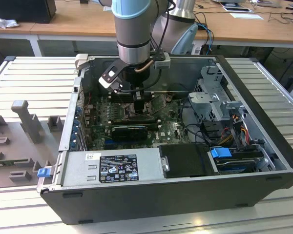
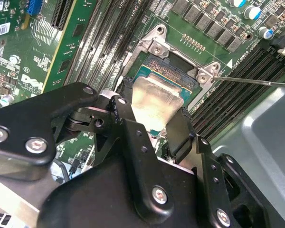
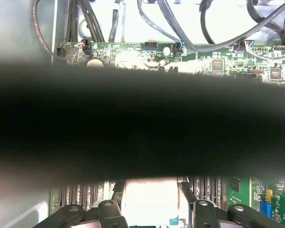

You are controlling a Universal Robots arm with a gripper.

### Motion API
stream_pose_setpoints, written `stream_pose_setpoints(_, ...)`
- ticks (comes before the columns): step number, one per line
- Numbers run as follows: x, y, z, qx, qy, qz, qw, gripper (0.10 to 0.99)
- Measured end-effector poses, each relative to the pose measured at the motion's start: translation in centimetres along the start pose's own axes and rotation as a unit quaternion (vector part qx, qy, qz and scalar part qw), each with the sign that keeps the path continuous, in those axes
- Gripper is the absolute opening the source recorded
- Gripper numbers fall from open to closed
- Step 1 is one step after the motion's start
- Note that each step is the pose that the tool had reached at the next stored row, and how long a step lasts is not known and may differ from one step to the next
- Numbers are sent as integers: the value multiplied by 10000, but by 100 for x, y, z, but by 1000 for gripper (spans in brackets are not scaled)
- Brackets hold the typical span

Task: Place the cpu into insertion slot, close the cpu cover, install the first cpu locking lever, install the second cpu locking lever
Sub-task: 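Place the cpu into insertion slot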

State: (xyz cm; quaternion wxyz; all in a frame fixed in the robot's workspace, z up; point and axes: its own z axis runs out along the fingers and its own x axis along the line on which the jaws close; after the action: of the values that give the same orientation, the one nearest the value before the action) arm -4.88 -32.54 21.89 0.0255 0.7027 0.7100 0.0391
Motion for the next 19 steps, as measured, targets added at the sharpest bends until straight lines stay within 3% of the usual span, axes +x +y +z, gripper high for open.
stream_pose_setpoints(14, 0, -3, 31, 2, 0, 0, 10000, 529)
stream_pose_setpoints(19, 0, -5, 52, 35, 0, 0, 10000, 529)
